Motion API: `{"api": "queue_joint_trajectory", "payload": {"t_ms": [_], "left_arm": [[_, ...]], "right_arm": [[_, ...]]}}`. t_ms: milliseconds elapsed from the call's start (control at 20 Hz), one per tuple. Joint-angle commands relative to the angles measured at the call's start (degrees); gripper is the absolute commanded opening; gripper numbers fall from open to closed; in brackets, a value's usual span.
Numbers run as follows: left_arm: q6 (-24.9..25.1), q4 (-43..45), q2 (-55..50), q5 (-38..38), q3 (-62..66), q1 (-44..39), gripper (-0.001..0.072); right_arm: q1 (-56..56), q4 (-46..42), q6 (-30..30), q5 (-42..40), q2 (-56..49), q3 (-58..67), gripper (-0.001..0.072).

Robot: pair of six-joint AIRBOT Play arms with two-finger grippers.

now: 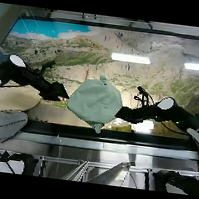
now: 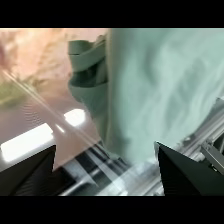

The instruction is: Fold the shirts.

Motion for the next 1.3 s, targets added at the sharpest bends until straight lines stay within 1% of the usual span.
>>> {"api": "queue_joint_trajectory", "payload": {"t_ms": [0,50,100,150,200,300,400,550,650,750,850,900,1000,1100,1200,1250], "left_arm": [[4.17,-4.61,0.28,9.81,-6.54,-2.64,0.07],[4.15,-4.44,0.28,12.02,-6.78,-4.17,0.0697],[4.17,-4.24,0.28,13.84,-6.73,-5.25,0.0538],[4.44,-4.48,0.33,15.67,-6.54,-6.19,0.0252],[5.53,-4.87,0.31,15.96,-5.62,-6.84,0.0013],[7.56,-10.4,0.35,13.2,-1.6,-7.15,0.0009],[9.7,-18.38,1.77,7.39,3.93,-7.15,0.0008],[9.29,-24.63,8.26,2.91,13.2,-7.15,0.0008],[6.19,-25.18,14.25,1.51,21.09,-7.15,0.0008],[3.48,-25.2,19.67,1.53,29.97,-7.15,0.0009],[-0.7,-25.07,23.47,1.62,38.07,-7.15,0.0017],[-1.92,-24.48,24.72,1.2,41.57,-7.15,0.0017],[-4.59,-20.61,26.32,-0.59,45.79,-7.15,0.0017],[-7.13,-15.34,26.58,-4.15,46.75,-7.15,0.0018],[-7.91,-14.03,26.53,-6.56,42.97,-7.15,0.0018],[-7.91,-13.97,26.51,-6.58,39.89,-7.15,0.0017]], "right_arm": [[0.52,15.67,-12.09,-2.38,-7.19,0.04,0.0545],[0.52,20.09,-16.28,-2.62,-8.76,0.13,0.0358],[0.46,23.41,-20.33,-2.6,-9.84,0.44,0.0159],[0.31,25.88,-22.84,-2.56,-10.29,0.87,0.0068],[-0.04,27.71,-24.96,-1.68,-10.1,1.62,0.0016],[-1.29,28.48,-27.67,2.64,-8.39,4.22,0.0015],[-3.15,28.5,-27.63,7.37,-3.96,6.95,0.0015],[-6.56,28.52,-25.9,12.11,7.78,12.57,0.0015],[-8.76,28.52,-24.3,13.07,16.92,18.25,0.0014],[-10.34,28.46,-23.98,13.07,24.48,25.33,0.0014],[-11.17,27.69,-23.67,12.85,30.03,33.14,0.0015],[-11.19,26.18,-22.73,12.85,31.63,36.2,0.0015],[-11.19,21.07,-18.64,12.87,33.42,39.98,0.0015],[-11.15,14.64,-13.6,13.51,33.35,40.04,0.0015],[-11.06,7.37,-6.32,16.02,30.97,39.43,0.0016],[-11.06,5.09,-3.37,17.77,29.16,38.84,0.0016]]}}
